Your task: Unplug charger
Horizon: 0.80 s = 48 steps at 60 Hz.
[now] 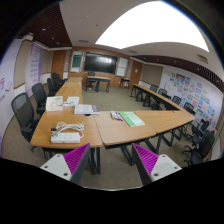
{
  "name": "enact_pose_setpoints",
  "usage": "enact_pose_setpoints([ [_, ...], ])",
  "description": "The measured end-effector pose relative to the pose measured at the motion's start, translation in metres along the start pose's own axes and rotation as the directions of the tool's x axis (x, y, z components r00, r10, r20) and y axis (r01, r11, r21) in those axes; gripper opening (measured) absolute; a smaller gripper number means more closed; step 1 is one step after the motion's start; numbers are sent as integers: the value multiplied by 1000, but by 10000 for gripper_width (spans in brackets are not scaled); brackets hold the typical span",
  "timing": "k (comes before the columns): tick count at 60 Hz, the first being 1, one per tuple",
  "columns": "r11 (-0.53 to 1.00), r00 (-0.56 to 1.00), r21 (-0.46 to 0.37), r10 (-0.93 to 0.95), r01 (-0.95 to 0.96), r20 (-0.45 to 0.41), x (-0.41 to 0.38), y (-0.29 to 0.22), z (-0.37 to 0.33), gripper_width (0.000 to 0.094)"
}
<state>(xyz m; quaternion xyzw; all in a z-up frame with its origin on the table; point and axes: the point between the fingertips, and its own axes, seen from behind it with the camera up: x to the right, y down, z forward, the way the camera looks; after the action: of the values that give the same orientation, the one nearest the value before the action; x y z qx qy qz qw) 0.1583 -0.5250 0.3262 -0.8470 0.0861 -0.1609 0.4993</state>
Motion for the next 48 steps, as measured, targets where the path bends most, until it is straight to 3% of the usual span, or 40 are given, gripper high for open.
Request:
enact_pose_setpoints([
  [14, 999, 1000, -50, 2, -3, -13, -3, 31, 16, 851],
  [24, 994, 1000, -110, -9, 9, 6, -29, 81, 35, 855],
  [36, 990, 991, -135, -29, 47, 133, -117, 133, 73, 856],
  [48, 993, 964, -91, -42, 69, 264, -253, 135, 143, 857],
])
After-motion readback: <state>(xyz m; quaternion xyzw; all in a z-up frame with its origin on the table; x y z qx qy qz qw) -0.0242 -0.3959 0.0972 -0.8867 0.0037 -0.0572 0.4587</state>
